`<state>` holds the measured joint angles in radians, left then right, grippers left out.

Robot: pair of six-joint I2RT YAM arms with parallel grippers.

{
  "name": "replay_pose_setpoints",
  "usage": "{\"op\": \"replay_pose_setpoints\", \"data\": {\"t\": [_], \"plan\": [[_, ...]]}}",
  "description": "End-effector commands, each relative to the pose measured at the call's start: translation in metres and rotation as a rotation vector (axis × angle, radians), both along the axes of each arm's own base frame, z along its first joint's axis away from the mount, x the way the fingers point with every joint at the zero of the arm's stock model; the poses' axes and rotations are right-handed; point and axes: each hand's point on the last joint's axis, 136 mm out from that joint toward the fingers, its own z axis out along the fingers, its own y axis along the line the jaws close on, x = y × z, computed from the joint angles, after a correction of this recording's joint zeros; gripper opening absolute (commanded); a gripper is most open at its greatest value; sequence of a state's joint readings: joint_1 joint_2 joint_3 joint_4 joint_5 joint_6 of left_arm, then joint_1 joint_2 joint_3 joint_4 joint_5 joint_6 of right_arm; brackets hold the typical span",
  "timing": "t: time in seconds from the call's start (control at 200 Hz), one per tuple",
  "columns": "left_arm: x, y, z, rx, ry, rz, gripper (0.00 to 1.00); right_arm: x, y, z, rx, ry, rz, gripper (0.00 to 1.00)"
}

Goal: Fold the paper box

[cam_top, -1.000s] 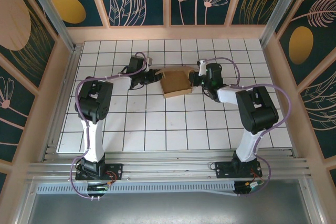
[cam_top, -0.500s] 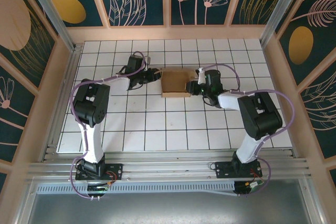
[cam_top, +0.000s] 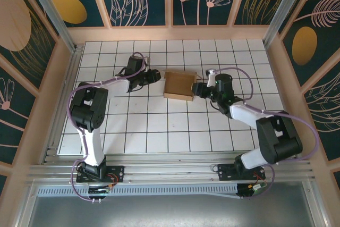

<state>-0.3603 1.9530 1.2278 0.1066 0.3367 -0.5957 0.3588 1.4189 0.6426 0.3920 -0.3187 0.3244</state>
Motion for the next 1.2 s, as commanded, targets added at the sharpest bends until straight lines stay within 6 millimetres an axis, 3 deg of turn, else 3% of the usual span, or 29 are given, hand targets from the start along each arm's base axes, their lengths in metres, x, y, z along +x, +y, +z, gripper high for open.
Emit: {"op": "replay_pose_setpoints", "data": {"t": [0.0,0.115,0.18,0.21,0.305,0.335,0.35,0.44,0.521,0.636,0.821,1.021,1.196], "plan": [[-0.003,0.012,0.036,0.014,-0.063,0.052,0.39,-0.015,-0.003,0.032,0.077,-0.073,0.006,0.47],[-0.002,0.034,0.069,0.015,-0.114,0.144,0.38,-0.036,-0.008,0.067,0.115,-0.142,0.017,0.5],[0.002,0.045,0.087,0.01,-0.144,0.19,0.37,-0.045,-0.015,0.096,0.134,-0.205,0.002,0.54],[0.003,0.048,0.11,-0.007,-0.188,0.202,0.37,-0.048,-0.017,0.11,0.145,-0.238,-0.008,0.57],[0.014,0.036,0.143,-0.036,-0.223,0.152,0.42,-0.038,-0.03,0.146,0.177,-0.27,-0.069,0.68],[0.02,0.026,0.134,-0.039,-0.182,0.108,0.42,-0.028,-0.033,0.15,0.183,-0.233,-0.082,0.68],[0.023,0.02,0.138,-0.047,-0.178,0.085,0.42,-0.023,-0.034,0.151,0.187,-0.211,-0.082,0.68],[0.037,-0.013,0.131,-0.051,-0.107,-0.047,0.43,0.018,-0.034,0.13,0.127,-0.039,-0.093,0.65],[0.044,-0.029,0.115,0.004,-0.077,-0.098,0.45,0.049,-0.032,0.101,0.03,0.082,-0.107,0.65],[0.042,-0.051,0.096,-0.046,-0.028,-0.194,0.54,0.068,-0.018,0.066,0.02,0.187,-0.053,0.65],[0.032,-0.054,0.046,-0.025,0.065,-0.231,0.56,0.063,0.005,0.013,0.072,0.304,0.027,0.61],[0.009,-0.047,-0.008,-0.019,0.157,-0.218,0.51,0.049,-0.007,-0.045,-0.02,0.372,-0.025,0.6],[-0.009,-0.04,-0.044,-0.021,0.216,-0.204,0.47,0.038,-0.017,-0.085,-0.147,0.389,-0.07,0.6]]}}
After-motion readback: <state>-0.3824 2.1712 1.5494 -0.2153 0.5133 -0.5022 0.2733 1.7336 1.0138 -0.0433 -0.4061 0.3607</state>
